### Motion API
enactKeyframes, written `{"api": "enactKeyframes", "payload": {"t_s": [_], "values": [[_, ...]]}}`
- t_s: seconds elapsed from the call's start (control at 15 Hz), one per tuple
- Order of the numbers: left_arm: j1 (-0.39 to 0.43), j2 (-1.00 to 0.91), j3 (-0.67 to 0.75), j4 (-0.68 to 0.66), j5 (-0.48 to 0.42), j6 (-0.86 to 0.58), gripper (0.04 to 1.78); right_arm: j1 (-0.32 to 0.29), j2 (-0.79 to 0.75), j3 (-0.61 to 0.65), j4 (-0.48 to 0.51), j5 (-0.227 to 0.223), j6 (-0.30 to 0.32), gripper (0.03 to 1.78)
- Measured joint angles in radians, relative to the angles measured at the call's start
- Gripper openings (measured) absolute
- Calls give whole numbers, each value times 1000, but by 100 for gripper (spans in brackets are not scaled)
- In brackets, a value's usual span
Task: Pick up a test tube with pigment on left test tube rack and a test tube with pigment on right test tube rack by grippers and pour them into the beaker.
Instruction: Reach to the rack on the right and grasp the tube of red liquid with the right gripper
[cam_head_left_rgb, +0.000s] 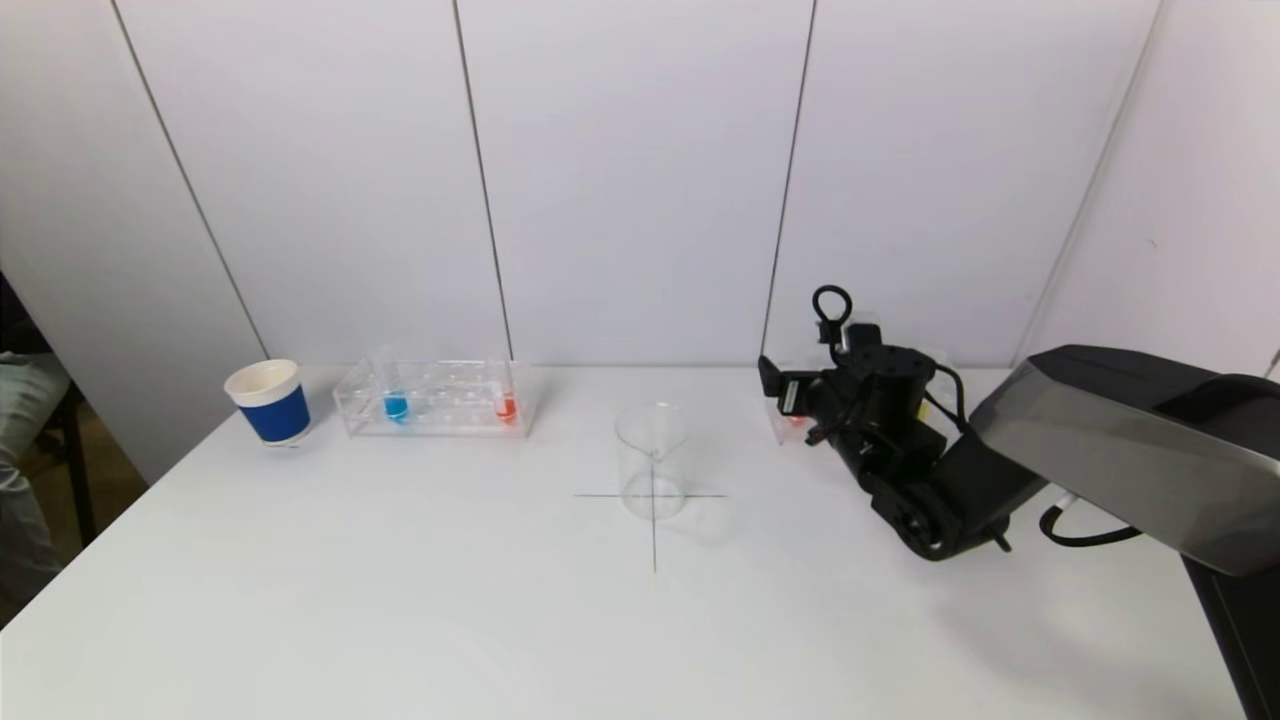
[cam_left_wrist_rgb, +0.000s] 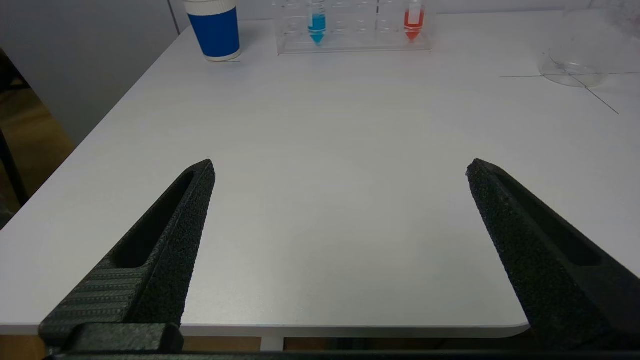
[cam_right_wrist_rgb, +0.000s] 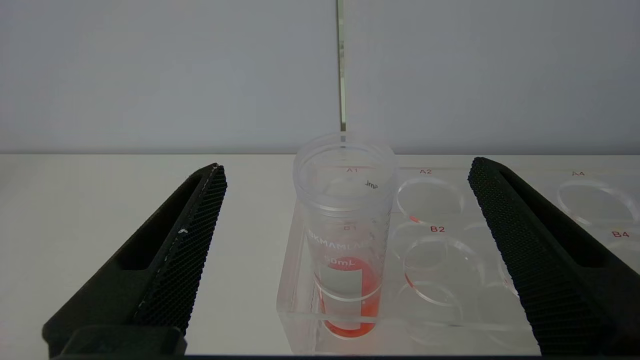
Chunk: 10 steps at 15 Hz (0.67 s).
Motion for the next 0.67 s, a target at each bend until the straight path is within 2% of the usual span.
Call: {"api": "enactKeyframes", "payload": {"t_s": [0.67], "values": [[0, 0, 0, 0, -1, 0, 176, 1, 7, -6, 14, 1, -1, 176]]}}
